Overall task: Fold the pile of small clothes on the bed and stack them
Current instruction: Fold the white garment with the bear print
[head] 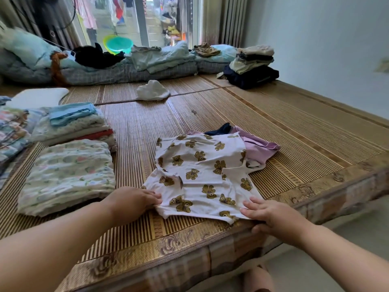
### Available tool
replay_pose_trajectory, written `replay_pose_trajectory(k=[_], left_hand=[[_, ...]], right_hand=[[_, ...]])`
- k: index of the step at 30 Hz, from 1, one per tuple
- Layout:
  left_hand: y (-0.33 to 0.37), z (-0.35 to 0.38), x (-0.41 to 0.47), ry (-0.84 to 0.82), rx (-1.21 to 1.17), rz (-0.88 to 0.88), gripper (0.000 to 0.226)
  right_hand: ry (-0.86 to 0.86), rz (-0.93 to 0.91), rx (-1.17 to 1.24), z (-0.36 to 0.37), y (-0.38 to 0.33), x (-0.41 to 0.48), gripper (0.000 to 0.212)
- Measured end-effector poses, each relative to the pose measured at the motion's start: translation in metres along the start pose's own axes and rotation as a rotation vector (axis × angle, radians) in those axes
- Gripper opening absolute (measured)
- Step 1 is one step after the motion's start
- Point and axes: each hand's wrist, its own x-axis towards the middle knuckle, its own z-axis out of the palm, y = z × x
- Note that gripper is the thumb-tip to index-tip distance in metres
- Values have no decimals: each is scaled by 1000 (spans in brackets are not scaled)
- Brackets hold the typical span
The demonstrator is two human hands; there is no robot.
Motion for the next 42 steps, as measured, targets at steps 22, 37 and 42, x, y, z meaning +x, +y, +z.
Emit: replay_pose_trajectory(k=[22, 37, 42], left_hand=[[29, -30, -92, -128, -559, -155, 21], [-12, -59, -16, -78, -529, -539, 26], [-24, -37, 22, 50, -442, -630, 22]], right_hand=[[214, 130, 1071, -63, -31, -56, 15], [372, 479, 945, -93, -15, 48, 15], [462, 553, 693, -76, -10, 96, 20]])
